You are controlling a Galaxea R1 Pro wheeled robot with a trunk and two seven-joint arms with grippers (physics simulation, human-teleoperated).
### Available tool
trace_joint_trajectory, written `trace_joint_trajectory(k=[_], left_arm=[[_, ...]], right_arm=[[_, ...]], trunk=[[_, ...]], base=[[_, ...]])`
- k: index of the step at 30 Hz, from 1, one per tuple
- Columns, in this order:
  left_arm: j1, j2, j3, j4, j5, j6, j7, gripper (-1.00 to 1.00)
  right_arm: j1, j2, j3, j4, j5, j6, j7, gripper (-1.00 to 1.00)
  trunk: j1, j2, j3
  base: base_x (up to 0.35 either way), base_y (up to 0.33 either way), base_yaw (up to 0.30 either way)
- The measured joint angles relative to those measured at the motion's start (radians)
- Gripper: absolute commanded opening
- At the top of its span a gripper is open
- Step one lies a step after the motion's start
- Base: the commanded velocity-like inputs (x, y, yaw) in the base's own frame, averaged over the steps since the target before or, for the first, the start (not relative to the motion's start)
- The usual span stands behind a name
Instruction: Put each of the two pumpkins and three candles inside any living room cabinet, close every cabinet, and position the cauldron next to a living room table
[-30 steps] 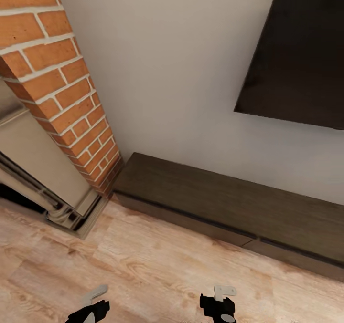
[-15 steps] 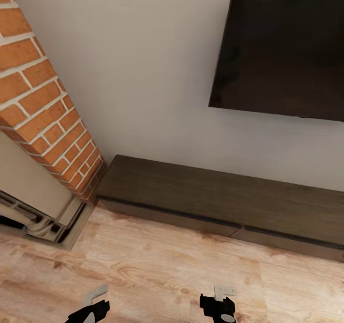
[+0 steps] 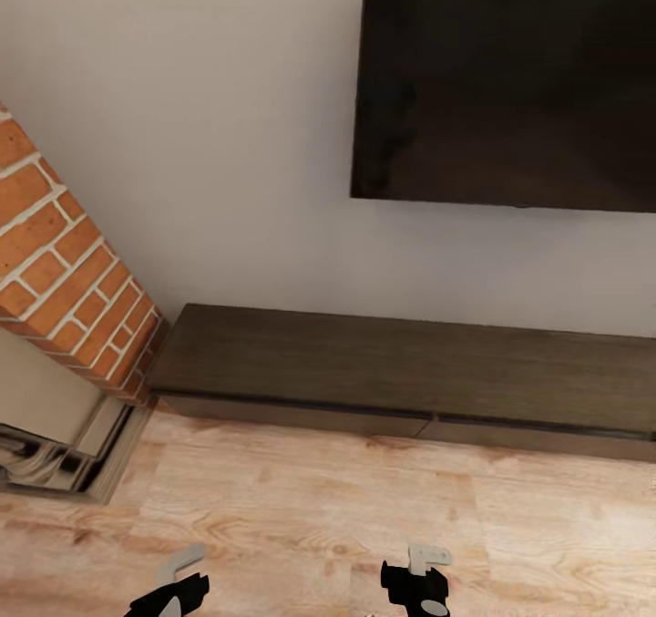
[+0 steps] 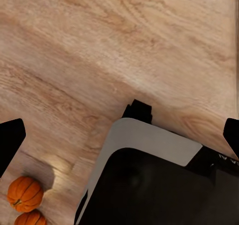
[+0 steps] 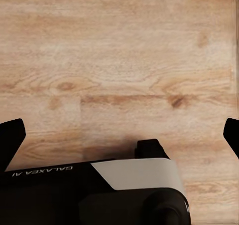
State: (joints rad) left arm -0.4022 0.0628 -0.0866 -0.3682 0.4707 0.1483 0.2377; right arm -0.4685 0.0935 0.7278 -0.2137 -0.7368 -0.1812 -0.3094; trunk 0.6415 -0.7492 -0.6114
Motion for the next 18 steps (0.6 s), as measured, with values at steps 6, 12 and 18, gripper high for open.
trace_joint_trajectory(k=[6,12,18], left_arm=[[0.0,0.0,0.0,0.0,0.0,0.0,0.0,1.0],[0.0,0.0,0.0,0.0,0.0,0.0,0.0,1.0],[0.0,0.0,0.0,0.0,0.0,0.0,0.0,1.0]], right_arm=[[0.0,0.0,0.0,0.0,0.0,0.0,0.0,1.0],[0.0,0.0,0.0,0.0,0.0,0.0,0.0,1.0],[0.0,0.0,0.0,0.0,0.0,0.0,0.0,1.0]], trunk=[[0.0,0.0,-0.004],[0.0,0.0,-0.008],[0.0,0.0,-0.012]], base=[[0.0,0.0,-0.251],[0.0,0.0,-0.251],[0.0,0.0,-0.251]])
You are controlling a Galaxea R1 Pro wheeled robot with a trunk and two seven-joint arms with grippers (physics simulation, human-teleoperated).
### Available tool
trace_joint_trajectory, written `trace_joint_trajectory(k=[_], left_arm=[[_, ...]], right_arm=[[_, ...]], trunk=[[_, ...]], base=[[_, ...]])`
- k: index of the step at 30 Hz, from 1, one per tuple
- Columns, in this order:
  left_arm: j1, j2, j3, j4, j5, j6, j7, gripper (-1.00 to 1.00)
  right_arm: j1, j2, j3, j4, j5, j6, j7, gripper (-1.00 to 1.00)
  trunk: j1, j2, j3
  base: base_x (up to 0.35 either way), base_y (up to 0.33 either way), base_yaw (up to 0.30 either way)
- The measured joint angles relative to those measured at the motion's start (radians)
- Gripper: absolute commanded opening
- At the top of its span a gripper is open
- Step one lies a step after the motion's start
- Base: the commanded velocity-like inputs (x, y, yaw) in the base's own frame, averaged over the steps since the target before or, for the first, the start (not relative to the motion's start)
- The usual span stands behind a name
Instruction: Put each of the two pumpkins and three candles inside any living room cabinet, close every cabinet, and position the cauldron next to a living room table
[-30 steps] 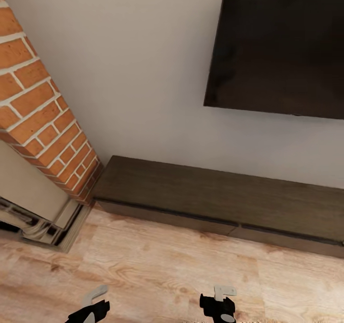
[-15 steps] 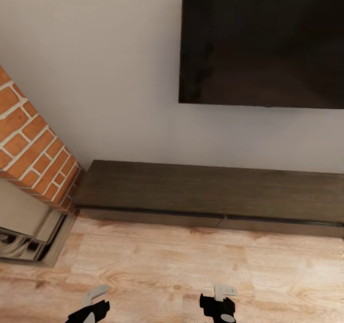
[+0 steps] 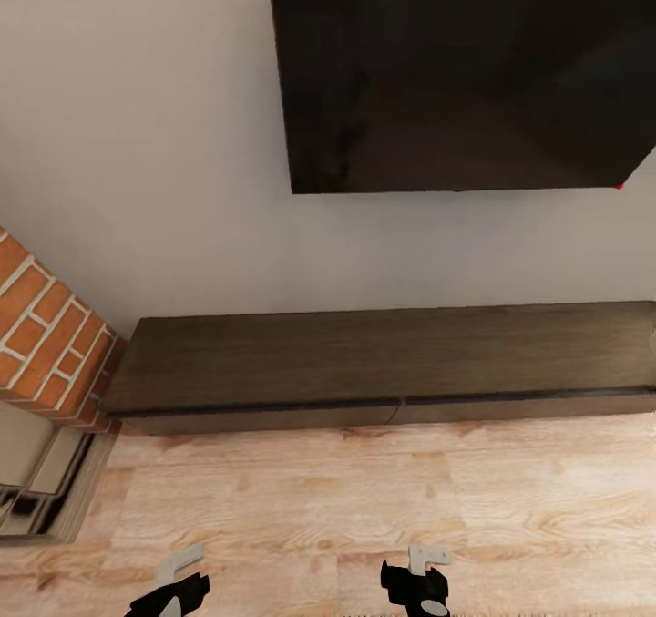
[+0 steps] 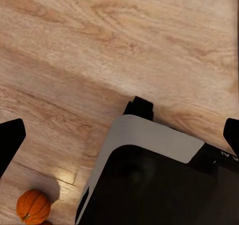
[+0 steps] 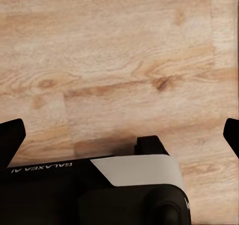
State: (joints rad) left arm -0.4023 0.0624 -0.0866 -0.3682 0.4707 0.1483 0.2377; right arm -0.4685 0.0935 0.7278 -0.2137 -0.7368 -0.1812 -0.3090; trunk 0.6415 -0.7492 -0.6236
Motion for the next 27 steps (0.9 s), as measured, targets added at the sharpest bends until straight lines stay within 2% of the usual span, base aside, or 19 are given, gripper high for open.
trace_joint_trajectory(k=[8,27], left_arm=[[0.0,0.001,0.0,0.0,0.0,0.0,0.0,1.0],[0.0,0.001,0.0,0.0,0.0,0.0,0.0,1.0]], right_arm=[[0.0,-0.001,0.001,-0.001,0.001,0.0,-0.001,1.0],[0.0,0.005,0.004,0.0,0.011,-0.005,0.001,1.0]], trunk=[[0.0,0.0,-0.004],[0.0,0.0,0.002]], base=[[0.102,0.0,-0.111],[0.014,0.018,0.026]])
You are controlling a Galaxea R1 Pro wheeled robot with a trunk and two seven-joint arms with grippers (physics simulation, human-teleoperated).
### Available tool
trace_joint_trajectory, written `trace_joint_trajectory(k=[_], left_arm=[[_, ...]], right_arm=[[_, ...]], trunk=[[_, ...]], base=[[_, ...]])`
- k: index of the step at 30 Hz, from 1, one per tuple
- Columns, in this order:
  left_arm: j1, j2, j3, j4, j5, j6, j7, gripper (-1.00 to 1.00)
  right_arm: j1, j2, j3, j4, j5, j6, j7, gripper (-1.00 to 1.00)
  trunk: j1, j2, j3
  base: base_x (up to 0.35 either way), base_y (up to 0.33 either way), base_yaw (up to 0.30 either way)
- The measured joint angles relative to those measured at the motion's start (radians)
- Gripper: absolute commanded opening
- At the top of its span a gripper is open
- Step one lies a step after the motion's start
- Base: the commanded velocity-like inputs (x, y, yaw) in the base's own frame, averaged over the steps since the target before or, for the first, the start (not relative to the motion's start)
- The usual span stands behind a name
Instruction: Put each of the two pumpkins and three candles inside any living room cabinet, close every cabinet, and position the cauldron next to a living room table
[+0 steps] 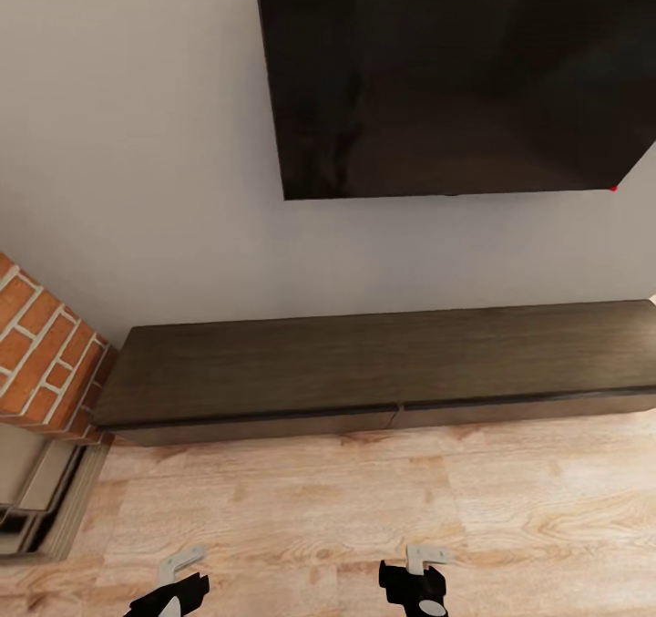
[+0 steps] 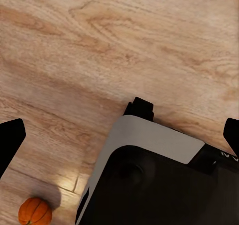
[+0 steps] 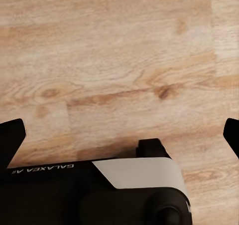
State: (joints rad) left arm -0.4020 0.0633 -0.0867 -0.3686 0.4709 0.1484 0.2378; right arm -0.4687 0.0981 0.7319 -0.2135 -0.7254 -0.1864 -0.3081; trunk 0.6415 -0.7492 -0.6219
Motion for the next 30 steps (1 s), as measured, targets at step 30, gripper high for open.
trace_joint_trajectory(k=[30], left_arm=[[0.003,0.049,0.137,-0.802,0.13,0.831,-0.003,1.0]], right_arm=[[0.0,-0.006,-0.002,-0.001,-0.01,-0.024,0.0,1.0]], trunk=[[0.004,-0.007,-0.003]], base=[[0.0,0.0,0.0]])
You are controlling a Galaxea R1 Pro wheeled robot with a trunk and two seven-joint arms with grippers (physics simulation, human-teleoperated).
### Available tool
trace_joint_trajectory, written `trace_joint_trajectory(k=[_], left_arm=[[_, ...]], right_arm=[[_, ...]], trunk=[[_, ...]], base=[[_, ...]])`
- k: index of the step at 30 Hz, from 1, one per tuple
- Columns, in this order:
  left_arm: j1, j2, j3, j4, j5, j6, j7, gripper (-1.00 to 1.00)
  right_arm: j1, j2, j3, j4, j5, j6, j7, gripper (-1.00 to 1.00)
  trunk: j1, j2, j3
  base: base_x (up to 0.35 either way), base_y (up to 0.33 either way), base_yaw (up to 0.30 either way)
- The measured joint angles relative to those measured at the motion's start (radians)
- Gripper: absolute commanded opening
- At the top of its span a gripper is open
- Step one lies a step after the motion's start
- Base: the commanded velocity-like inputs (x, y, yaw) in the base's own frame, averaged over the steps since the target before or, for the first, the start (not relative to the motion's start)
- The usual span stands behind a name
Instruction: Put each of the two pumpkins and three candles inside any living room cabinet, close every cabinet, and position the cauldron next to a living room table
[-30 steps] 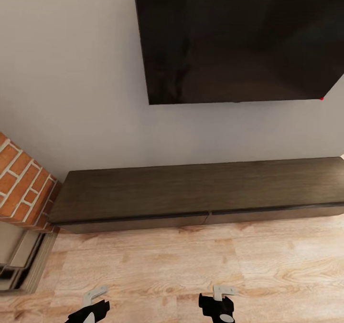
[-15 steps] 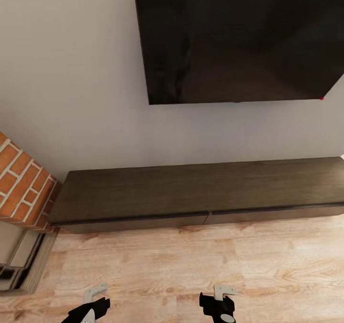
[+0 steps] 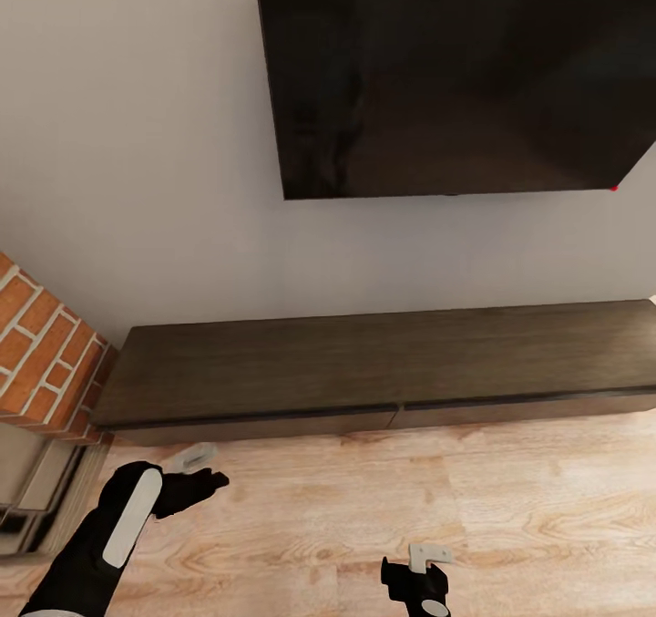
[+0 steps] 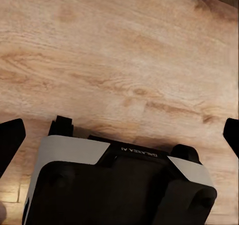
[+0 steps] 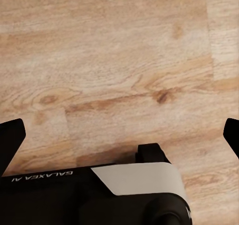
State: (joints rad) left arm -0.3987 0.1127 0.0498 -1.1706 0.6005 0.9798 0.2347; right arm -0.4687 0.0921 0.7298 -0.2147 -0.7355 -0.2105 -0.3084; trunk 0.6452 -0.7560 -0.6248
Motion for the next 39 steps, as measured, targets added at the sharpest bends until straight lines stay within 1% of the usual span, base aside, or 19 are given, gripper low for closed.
trace_joint_trajectory(k=[2,6,9,11,13,14,16,17,19,20,22,23,25,26,28,29,33,37,39], left_arm=[[0.0,-0.002,0.005,0.008,0.018,0.007,-0.001,1.0],[0.0,0.0,0.007,0.021,0.043,0.011,-0.001,1.0],[0.0,0.002,0.005,0.023,0.075,0.012,-0.002,1.0],[0.0,0.003,0.004,0.024,0.105,0.013,-0.002,1.0],[-0.001,0.003,0.004,0.023,0.133,0.014,-0.002,1.0],[-0.001,0.003,0.004,0.024,0.14,0.014,-0.002,1.0],[-0.001,0.001,0.004,0.025,0.164,0.013,-0.003,1.0],[-0.001,0.001,0.005,0.025,0.169,0.012,-0.003,1.0],[0.0,-0.001,0.006,0.035,0.186,0.01,-0.002,1.0],[0.0,-0.001,0.006,0.049,0.189,0.008,-0.001,1.0],[0.0,-0.001,0.006,0.092,0.192,0.005,-0.002,1.0],[0.0,-0.001,0.006,0.101,0.193,0.005,-0.002,1.0],[0.0,-0.001,0.006,0.127,0.195,-0.005,-0.003,1.0],[0.0,-0.002,0.006,0.131,0.195,-0.01,-0.003,1.0],[0.0,-0.003,0.006,0.141,0.196,-0.034,-0.003,1.0],[0.0,-0.003,0.006,0.146,0.196,-0.046,-0.003,1.0],[0.0,-0.003,0.006,0.147,0.196,-0.062,-0.003,1.0],[0.0,0.001,0.007,0.113,0.197,-0.052,-0.003,1.0],[0.0,0.003,0.011,0.059,0.204,-0.023,-0.003,1.0]], right_arm=[[0.0,0.0,0.0,0.0,0.0,0.0,0.001,1.0],[0.0,0.0,0.001,-0.001,0.0,0.0,0.001,1.0],[0.0,0.0,0.001,-0.002,0.0,0.0,0.002,1.0],[0.0,0.001,0.0,-0.003,0.0,0.0,0.004,1.0],[0.0,0.001,-0.001,-0.009,0.0,0.0,0.023,1.0],[0.0,0.001,-0.001,-0.01,-0.001,-0.001,0.034,1.0],[0.0,0.002,-0.008,-0.013,-0.005,-0.009,0.106,1.0],[0.0,0.002,-0.012,-0.013,-0.008,-0.013,0.131,1.0],[-0.001,-0.002,-0.04,-0.013,-0.034,-0.022,0.242,1.0],[-0.001,-0.01,-0.054,-0.014,-0.047,-0.021,0.297,1.0],[-0.001,-0.042,-0.069,-0.015,-0.077,-0.019,0.419,1.0],[-0.001,-0.053,-0.071,-0.015,-0.083,-0.019,0.454,1.0],[-0.001,-0.1,-0.08,-0.01,-0.112,-0.019,0.589,1.0],[-0.001,-0.113,-0.081,-0.009,-0.123,-0.019,0.622,1.0],[-0.001,-0.151,-0.084,-0.004,-0.183,-0.015,0.725,1.0],[-0.001,-0.163,-0.084,-0.001,-0.212,-0.012,0.759,1.0],[0.0,-0.18,-0.083,0.013,-0.267,-0.005,0.808,1.0],[0.0,-0.181,-0.084,0.054,-0.282,-0.005,0.825,1.0],[0.0,-0.179,-0.084,0.072,-0.285,-0.01,0.83,1.0]], trunk=[[0.008,-0.014,-0.006],[0.023,-0.042,-0.019],[0.035,-0.063,-0.028],[0.042,-0.077,-0.035],[0.042,-0.077,-0.035],[0.042,-0.077,-0.035],[0.042,-0.077,-0.035],[0.042,-0.077,-0.035],[0.042,-0.077,-0.035],[0.042,-0.077,-0.035],[0.042,-0.077,-0.035],[0.042,-0.077,-0.035],[0.042,-0.077,-0.035],[0.042,-0.077,-0.035],[0.05,-0.091,-0.041],[0.054,-0.098,-0.044],[0.069,-0.126,-0.057],[0.084,-0.154,-0.069],[0.092,-0.168,-0.075]], base=[[0.0,0.0,0.0],[0.0,0.0,0.0],[0.0,0.0,0.0],[0.0,0.0,0.0],[0.0,0.0,0.0],[0.0,0.0,0.0],[0.0,0.0,0.0],[0.0,0.0,0.0],[0.0,0.0,0.0],[0.0,0.0,0.0],[0.0,0.0,0.0],[0.0,0.0,0.0],[0.0,0.0,0.0],[0.0,0.0,0.0],[0.0,0.0,0.0],[0.0,0.0,0.0],[0.0,0.0,0.0],[0.0,0.0,0.0],[0.0,0.0,0.0]])
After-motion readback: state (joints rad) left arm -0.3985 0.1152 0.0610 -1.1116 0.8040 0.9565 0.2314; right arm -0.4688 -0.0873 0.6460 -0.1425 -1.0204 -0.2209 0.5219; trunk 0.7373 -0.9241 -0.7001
